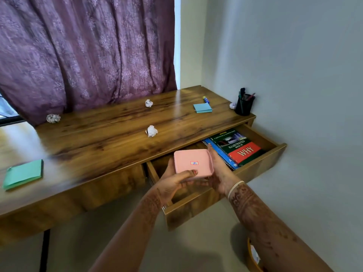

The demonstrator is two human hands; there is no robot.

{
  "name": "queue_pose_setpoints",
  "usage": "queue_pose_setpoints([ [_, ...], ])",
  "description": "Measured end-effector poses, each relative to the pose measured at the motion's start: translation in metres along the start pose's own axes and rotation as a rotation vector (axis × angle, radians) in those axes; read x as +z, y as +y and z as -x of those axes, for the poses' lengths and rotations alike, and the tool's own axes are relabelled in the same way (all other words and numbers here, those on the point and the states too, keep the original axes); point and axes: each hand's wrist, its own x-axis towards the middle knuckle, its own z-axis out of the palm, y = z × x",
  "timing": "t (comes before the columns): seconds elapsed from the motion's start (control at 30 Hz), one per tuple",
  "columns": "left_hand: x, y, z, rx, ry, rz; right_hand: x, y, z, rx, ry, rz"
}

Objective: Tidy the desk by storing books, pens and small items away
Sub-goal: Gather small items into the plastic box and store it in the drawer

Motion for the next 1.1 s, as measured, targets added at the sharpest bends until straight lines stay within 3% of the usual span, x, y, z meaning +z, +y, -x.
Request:
queue_pose_setpoints([
  [0.13,0.015,-0.001,-0.009,-0.068,-0.015,0.032,-0.009,-0.001,-0.01,-0.066,0.116,0.105],
  [0.3,0.027,0.009,-0.033,-0.199,0.179,0.146,-0.009,0.004,-0.025,-0.081,0.123,0.218],
  [0.43,0.039,0.003,-0.058,-0.166,0.308,0.099,-0.017,0.002,-0.042,-0.086,0.163,0.2],
  [0.57,0.047,-0.004,-0.082,-0.149,0.329,0.089,-0.032,0.0,-0.063,-0.107,0.206,0.22],
  [0.73,0.048,-0.004,-0.117,-0.113,0.349,0.039,-0.044,-0.009,-0.097,-0.067,0.13,0.263],
  [1.1,0.048,-0.011,-0.16,-0.107,0.427,0.063,-0.05,-0.01,-0.147,-0.152,0.241,0.385],
])
